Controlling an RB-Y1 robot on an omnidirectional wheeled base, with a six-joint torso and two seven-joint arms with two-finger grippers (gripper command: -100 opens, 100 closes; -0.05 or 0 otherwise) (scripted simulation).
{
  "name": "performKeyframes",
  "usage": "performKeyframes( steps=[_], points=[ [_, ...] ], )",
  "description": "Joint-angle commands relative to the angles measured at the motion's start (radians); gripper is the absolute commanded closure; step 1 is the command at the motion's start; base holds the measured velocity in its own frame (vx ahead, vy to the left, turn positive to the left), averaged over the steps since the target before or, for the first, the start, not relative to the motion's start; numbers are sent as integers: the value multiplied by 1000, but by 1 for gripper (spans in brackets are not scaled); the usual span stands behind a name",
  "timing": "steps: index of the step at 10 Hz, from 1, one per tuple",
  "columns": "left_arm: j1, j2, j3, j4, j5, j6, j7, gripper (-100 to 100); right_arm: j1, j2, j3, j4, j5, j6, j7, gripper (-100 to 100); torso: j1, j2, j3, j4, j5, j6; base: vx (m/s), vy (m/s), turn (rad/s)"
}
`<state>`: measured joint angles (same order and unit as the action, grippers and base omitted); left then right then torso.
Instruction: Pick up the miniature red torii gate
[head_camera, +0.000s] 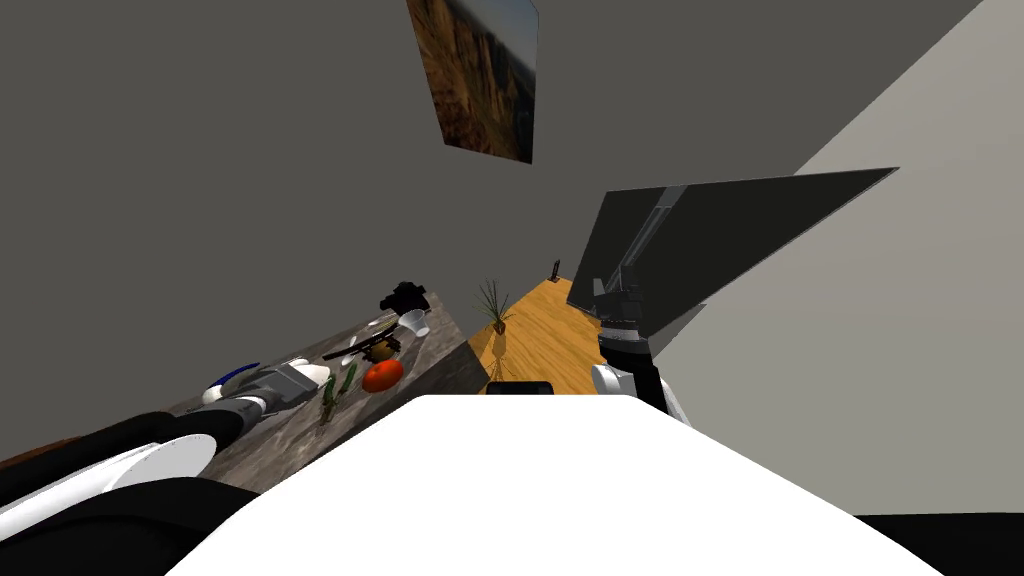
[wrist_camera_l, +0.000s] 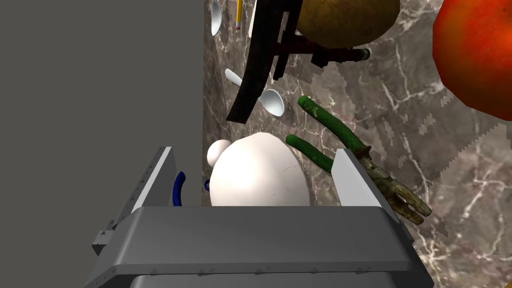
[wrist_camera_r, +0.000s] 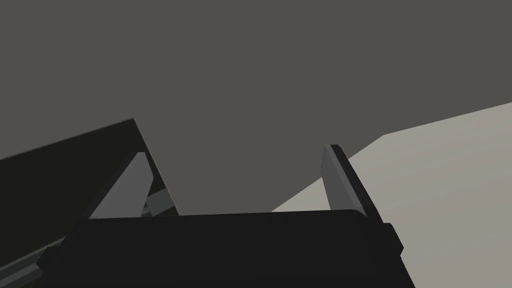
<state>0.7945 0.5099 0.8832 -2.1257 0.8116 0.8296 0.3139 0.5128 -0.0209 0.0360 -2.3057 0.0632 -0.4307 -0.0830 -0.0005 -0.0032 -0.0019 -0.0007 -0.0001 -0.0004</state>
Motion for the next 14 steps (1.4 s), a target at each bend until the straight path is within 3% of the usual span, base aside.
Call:
performKeyframes(
  steps=[1,2,3,6,8,14],
  points=[
    [14,10,34,2,25,50,8,-100,0,0,0,0,0,0,0,0,0,0,0,0,0,0,65,-11,-187],
    [14,10,34,2,25,70,8,-100,0,0,0,0,0,0,0,0,0,-1,0,0,0,1,60,-9,-81],
    [28,17,61,3,46,104,13,-100,0,0,0,0,0,0,0,0,0,0,0,0,0,0,67,-11,-143],
    [41,22,86,4,65,165,16,-100,0,0,0,0,0,0,0,0,0,0,0,0,0,0,54,1,-103],
    [68,28,125,6,98,232,20,-100,0,0,0,0,0,0,0,0,1,0,0,0,0,0,82,15,-173],
    [113,22,167,15,141,380,17,-100,0,0,0,0,0,0,0,0,1,0,0,0,0,0,58,21,-114]
  ],
)
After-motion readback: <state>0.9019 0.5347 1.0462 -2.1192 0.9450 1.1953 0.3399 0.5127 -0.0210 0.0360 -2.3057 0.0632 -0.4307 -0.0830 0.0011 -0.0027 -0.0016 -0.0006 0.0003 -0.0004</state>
